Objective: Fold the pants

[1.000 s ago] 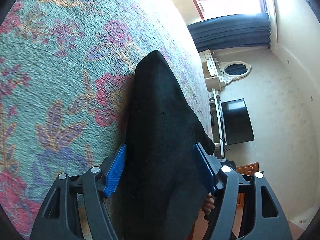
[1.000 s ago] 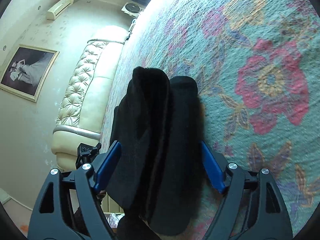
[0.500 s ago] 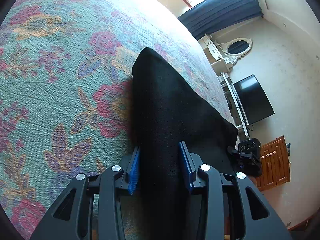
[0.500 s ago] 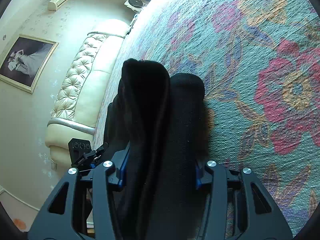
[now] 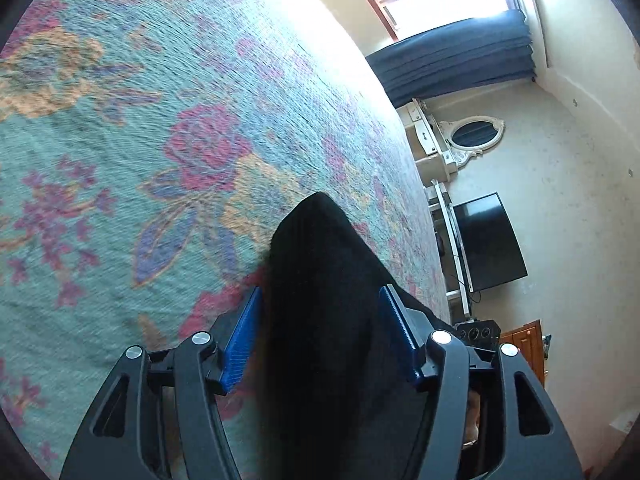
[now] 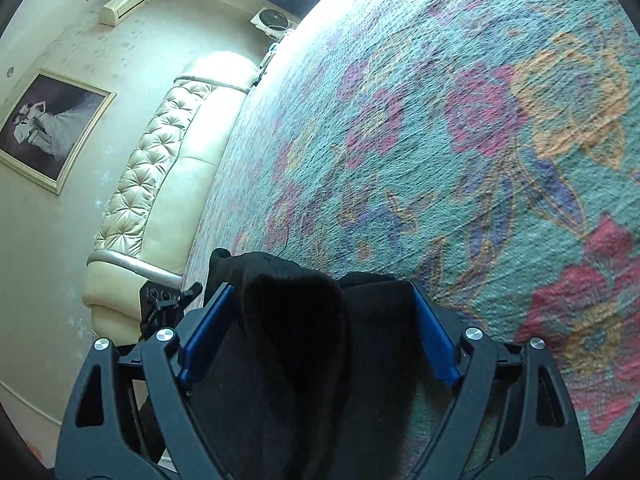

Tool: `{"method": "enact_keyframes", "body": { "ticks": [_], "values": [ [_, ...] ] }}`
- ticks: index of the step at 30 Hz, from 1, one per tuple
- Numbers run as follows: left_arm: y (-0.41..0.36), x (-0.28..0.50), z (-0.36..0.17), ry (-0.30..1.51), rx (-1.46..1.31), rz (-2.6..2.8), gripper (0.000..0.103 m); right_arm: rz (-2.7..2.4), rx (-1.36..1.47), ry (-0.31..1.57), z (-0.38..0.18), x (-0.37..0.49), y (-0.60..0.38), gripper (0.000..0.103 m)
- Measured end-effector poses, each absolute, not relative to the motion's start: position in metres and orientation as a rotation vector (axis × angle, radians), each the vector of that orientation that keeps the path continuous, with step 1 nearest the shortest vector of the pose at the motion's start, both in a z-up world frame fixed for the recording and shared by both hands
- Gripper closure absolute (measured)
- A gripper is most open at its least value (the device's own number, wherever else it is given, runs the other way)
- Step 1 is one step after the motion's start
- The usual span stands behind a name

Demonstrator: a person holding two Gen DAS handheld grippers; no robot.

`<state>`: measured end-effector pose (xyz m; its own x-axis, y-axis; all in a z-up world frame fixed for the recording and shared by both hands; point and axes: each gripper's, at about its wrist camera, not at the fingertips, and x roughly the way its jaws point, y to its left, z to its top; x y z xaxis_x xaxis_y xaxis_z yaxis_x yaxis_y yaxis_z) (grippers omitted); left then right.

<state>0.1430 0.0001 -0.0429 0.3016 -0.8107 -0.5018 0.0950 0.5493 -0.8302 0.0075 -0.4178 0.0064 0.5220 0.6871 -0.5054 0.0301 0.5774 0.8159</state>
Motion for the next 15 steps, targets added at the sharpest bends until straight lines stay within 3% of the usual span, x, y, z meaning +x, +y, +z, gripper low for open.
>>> {"method": "enact_keyframes", "body": {
  "ticks": [2,3,4,5,6,15],
  "values": [
    [-0.012,0.150,-0.046,1.128,-0.774,-0.695,0.044,0.486,0.866,0.971,0.006,0.012,-0.416,0.019],
    [-0.015,0.151,-0.046,1.134,-0.750,-0.687,0.048,0.493,0.860,0.978,0.006,0.013,-0.416,0.025],
    [-0.016,0.151,-0.047,1.138,-0.716,-0.668,0.059,0.488,0.852,0.983,0.006,0.014,-0.416,0.032],
    [-0.018,0.150,-0.047,1.144,-0.686,-0.654,0.063,0.482,0.851,0.992,0.005,0.015,-0.414,0.048],
    [-0.018,0.149,-0.047,1.144,-0.667,-0.650,0.068,0.484,0.867,1.000,0.000,0.016,-0.414,0.055],
    [-0.029,0.138,-0.027,1.075,-0.434,-0.576,0.075,0.463,0.842,0.925,0.005,0.015,-0.413,0.068]
  ]
}}
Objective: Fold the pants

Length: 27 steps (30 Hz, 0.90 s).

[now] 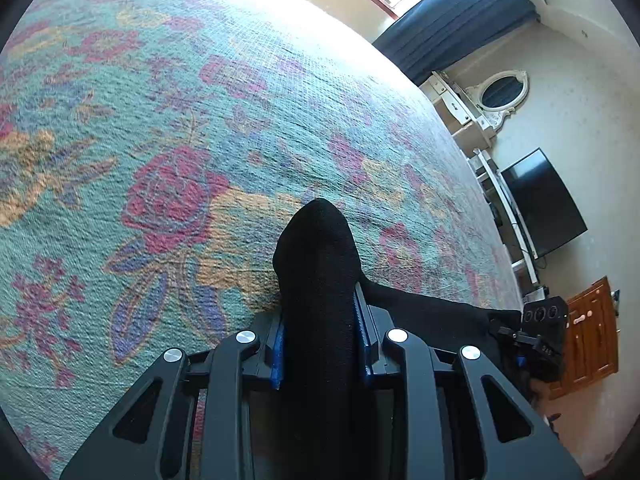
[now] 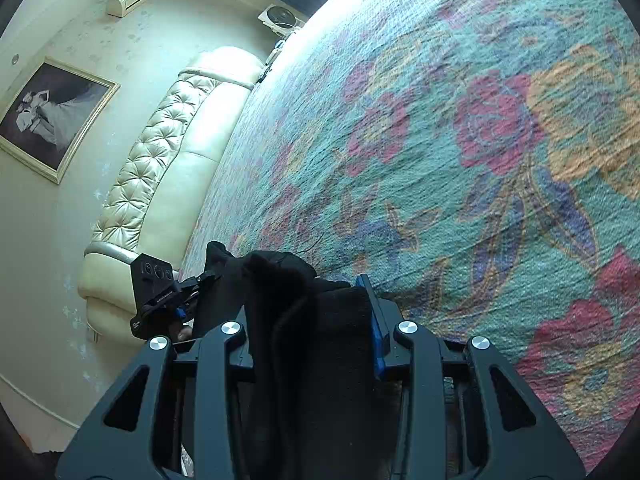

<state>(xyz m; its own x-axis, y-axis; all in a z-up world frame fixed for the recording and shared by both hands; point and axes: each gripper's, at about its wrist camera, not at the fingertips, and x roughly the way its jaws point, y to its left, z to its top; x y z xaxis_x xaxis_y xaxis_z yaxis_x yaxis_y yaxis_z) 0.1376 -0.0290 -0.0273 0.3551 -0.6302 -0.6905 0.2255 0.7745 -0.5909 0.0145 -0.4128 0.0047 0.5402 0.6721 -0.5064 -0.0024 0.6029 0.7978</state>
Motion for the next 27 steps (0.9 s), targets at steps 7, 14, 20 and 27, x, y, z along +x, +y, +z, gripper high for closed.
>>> {"method": "enact_keyframes", "body": {
  "ticks": [7,14,20,27],
  "values": [
    [-0.029,0.161,-0.019,1.049,-0.355,-0.543,0.075,0.456,0.857,0.906,0.005,0.039,-0.411,0.068],
    [-0.030,0.183,-0.016,1.031,-0.327,-0.503,0.075,0.451,0.867,0.896,0.003,0.075,-0.407,0.068],
    [-0.027,0.195,-0.021,1.041,-0.352,-0.488,0.075,0.460,0.884,0.899,-0.003,0.096,-0.403,0.068],
    [-0.031,0.201,-0.024,1.044,-0.362,-0.496,0.075,0.468,0.916,0.892,-0.013,0.098,-0.409,0.068]
  ]
}}
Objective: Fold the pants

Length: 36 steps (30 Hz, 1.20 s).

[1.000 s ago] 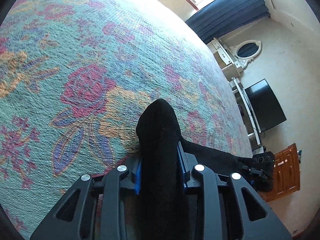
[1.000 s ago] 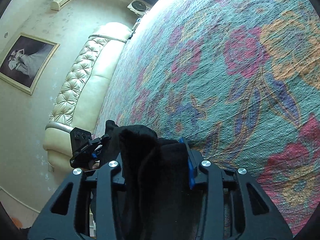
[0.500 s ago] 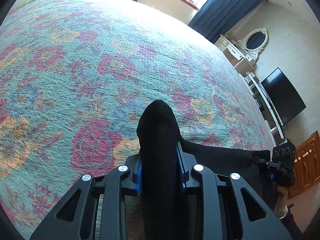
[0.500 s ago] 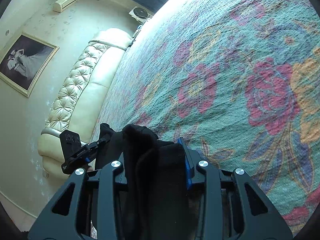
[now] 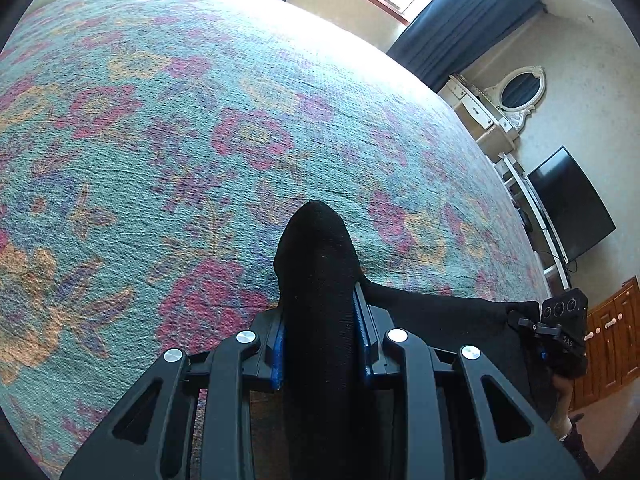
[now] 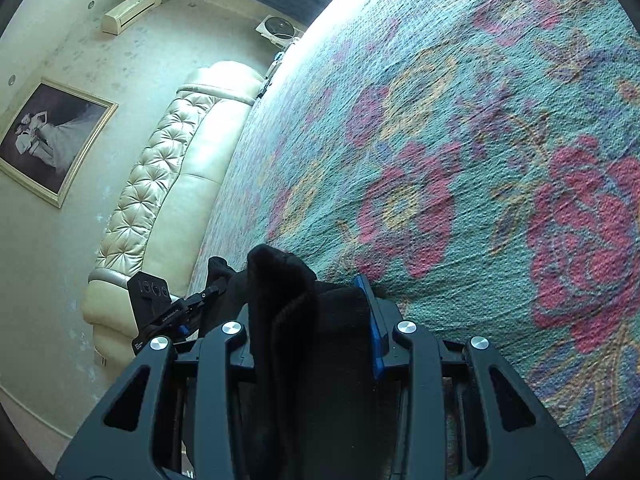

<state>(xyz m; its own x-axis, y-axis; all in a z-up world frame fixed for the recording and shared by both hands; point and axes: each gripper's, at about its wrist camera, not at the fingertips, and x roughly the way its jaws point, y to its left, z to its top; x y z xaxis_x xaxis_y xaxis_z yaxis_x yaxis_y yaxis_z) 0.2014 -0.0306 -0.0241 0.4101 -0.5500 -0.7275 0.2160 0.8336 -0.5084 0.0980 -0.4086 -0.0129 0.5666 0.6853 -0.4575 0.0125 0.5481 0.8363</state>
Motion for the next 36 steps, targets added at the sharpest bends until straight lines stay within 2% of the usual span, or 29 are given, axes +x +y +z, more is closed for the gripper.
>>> {"method": "enact_keyframes", "body": {
  "ticks": [18,22,23,25,30,33,36],
  "values": [
    [-0.026,0.208,-0.034,1.047,-0.399,-0.507,0.074,0.476,0.942,0.876,-0.024,0.092,-0.422,0.068],
    [-0.021,0.210,-0.036,1.059,-0.428,-0.523,0.064,0.484,0.955,0.876,-0.025,0.091,-0.425,0.066],
    [-0.019,0.209,-0.036,1.064,-0.452,-0.532,0.062,0.491,0.963,0.877,-0.025,0.090,-0.425,0.064],
    [-0.010,0.205,-0.034,1.066,-0.513,-0.530,0.049,0.486,0.976,0.885,-0.023,0.087,-0.426,0.060],
    [0.018,0.177,-0.025,1.078,-0.573,-0.510,0.045,0.457,1.002,0.885,-0.010,0.066,-0.432,0.034],
    [0.037,0.150,-0.024,1.099,-0.631,-0.521,0.037,0.425,1.037,0.873,-0.006,0.042,-0.444,0.027],
    [0.054,0.119,-0.026,1.122,-0.687,-0.528,0.037,0.387,1.073,0.877,-0.006,0.013,-0.458,0.027]
  ]
}}
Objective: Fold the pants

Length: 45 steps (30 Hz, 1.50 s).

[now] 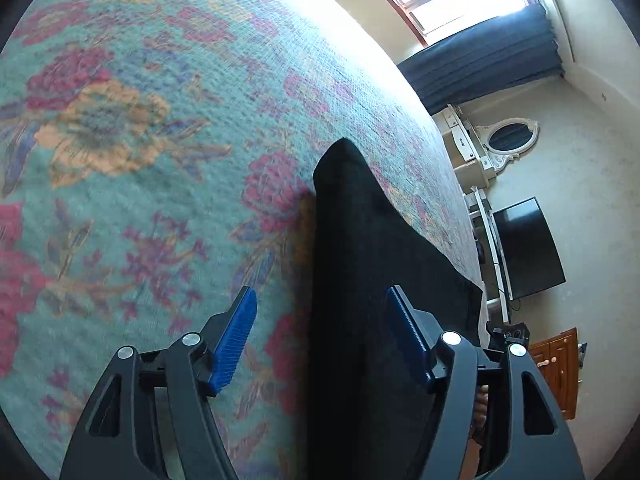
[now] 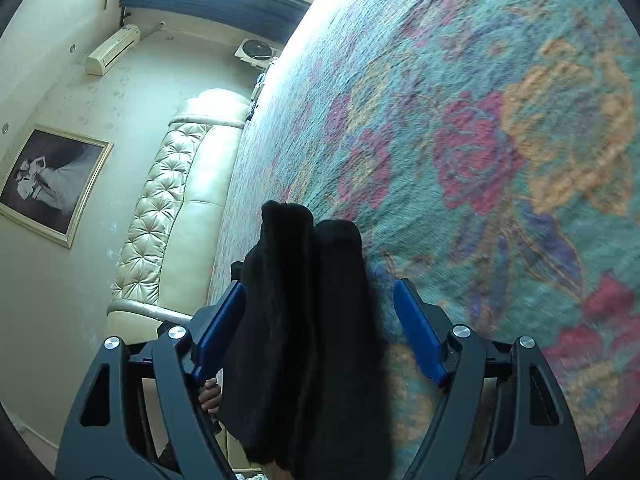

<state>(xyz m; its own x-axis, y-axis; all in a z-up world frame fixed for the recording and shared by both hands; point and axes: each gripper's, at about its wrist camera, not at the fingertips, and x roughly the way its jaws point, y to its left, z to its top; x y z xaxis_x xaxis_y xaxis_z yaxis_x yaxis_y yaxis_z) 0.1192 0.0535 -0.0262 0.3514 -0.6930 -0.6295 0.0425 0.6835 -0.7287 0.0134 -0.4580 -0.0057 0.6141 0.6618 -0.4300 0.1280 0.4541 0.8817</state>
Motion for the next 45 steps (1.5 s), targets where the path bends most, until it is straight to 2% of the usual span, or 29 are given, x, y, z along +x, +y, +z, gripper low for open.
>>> {"method": "enact_keyframes", "body": {
  "ticks": [10,15,22,23,24,25,26,27,30,36,45],
  "values": [
    [0.067,0.043,-0.030,1.173,-0.747,-0.560,0.034,0.406,1.133,0.919,-0.011,-0.061,-0.452,0.022],
    [0.062,0.044,-0.033,1.187,-0.798,-0.556,0.033,0.427,1.115,0.927,-0.008,-0.062,-0.429,0.013],
    [0.046,0.056,-0.039,1.215,-0.860,-0.595,0.033,0.413,1.061,0.953,-0.006,-0.051,-0.405,0.009],
    [0.045,0.055,-0.039,1.214,-0.841,-0.591,0.034,0.417,1.051,0.960,-0.007,-0.051,-0.405,0.009],
    [0.044,0.056,-0.040,1.218,-0.821,-0.574,0.039,0.417,1.043,0.965,-0.007,-0.050,-0.404,0.009],
    [0.045,0.055,-0.041,1.221,-0.813,-0.558,0.044,0.417,1.034,0.970,-0.006,-0.050,-0.403,0.010],
    [0.046,0.055,-0.042,1.220,-0.815,-0.546,0.046,0.415,1.021,0.979,-0.006,-0.049,-0.402,0.021],
    [0.048,0.055,-0.042,1.218,-0.820,-0.534,0.050,0.403,1.005,0.997,-0.007,-0.049,-0.401,0.042],
    [0.050,0.048,-0.041,1.211,-0.779,-0.512,0.053,0.408,1.040,0.995,-0.015,-0.052,-0.399,0.056],
    [0.044,0.048,-0.034,1.201,-0.717,-0.499,0.060,0.412,1.076,0.967,-0.016,-0.058,-0.403,0.064],
    [0.039,0.040,-0.023,1.180,-0.639,-0.467,0.064,0.415,1.088,0.959,-0.015,-0.068,-0.412,0.067]
  ]
}}
